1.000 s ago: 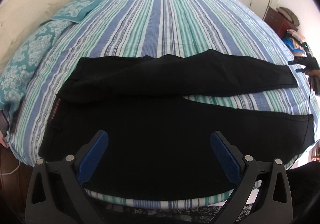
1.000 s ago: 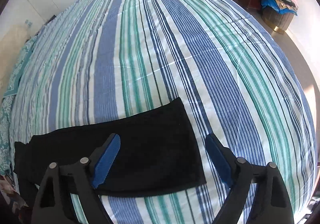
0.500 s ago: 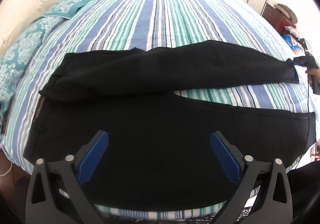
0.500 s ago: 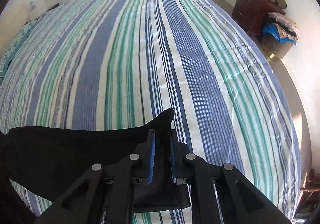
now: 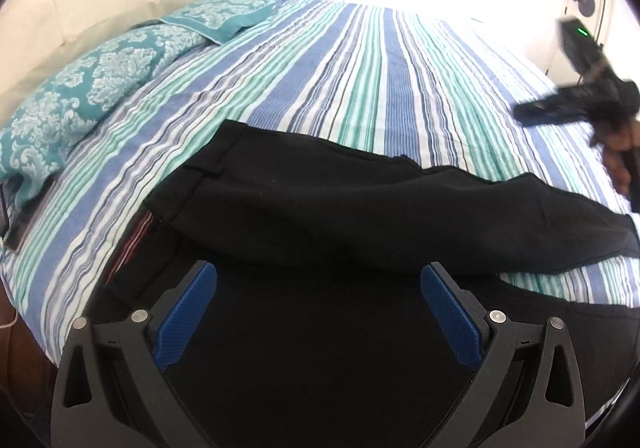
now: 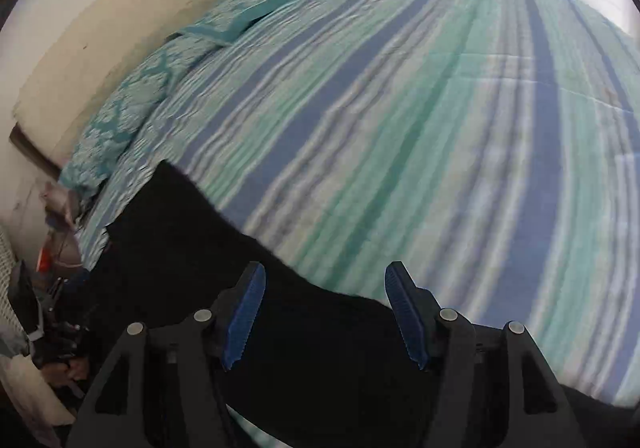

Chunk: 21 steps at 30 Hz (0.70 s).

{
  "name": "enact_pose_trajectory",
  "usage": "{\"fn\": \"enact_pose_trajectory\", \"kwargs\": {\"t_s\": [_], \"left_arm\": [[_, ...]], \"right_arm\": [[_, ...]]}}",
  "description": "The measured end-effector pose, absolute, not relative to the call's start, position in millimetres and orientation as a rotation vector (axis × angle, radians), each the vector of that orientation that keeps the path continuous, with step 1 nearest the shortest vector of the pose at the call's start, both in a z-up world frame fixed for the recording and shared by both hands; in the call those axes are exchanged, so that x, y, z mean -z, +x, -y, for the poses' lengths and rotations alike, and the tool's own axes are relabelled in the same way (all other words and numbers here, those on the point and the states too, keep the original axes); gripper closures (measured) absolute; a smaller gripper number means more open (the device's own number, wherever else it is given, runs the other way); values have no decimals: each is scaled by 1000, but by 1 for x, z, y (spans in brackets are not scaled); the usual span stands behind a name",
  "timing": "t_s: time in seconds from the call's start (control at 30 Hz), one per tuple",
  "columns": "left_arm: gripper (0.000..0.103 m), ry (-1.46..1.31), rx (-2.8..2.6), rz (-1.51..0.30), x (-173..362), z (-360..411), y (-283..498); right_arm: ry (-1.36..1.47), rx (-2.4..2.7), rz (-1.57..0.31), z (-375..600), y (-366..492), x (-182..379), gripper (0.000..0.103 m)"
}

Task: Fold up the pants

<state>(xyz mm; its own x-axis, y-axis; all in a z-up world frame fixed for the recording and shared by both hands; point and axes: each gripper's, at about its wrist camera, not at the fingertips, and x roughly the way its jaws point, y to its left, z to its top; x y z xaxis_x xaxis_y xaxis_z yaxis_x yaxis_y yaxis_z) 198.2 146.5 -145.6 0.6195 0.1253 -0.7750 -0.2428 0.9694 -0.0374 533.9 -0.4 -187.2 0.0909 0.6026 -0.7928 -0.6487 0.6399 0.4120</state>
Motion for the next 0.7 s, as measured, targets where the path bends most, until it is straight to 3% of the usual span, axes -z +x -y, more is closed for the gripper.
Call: {"fn": "enact_pose_trajectory", "kwargs": {"t_s": [0.17, 0.3, 0.37, 0.4, 0.43, 0.63, 0.7], "left_arm": [[1, -157, -153, -908, 148, -151, 195], [1, -163, -114, -884, 136, -150, 194], [1, -155, -109, -870, 131, -150, 195], [1, -156, -108, -869, 130, -151, 195], [1, -161, -106, -871, 130, -152, 195], [1, -195, -123, -868, 129, -159, 194], [1, -189, -139, -874, 132, -160, 195]], "right_arm": [[-207, -1136, -1218, -188, 534, 235, 41], [-298, -1182, -1344, -255, 546, 275, 60], [-381, -1206, -1363, -272, 543, 280, 64], [-424, -1209, -1358, -271, 539, 277, 78], [-470, -1200, -1339, -274, 535, 272, 89], [-842, -1038, -871, -319, 495, 224, 93], [-854, -1018, -817, -334, 495, 230, 93]]}}
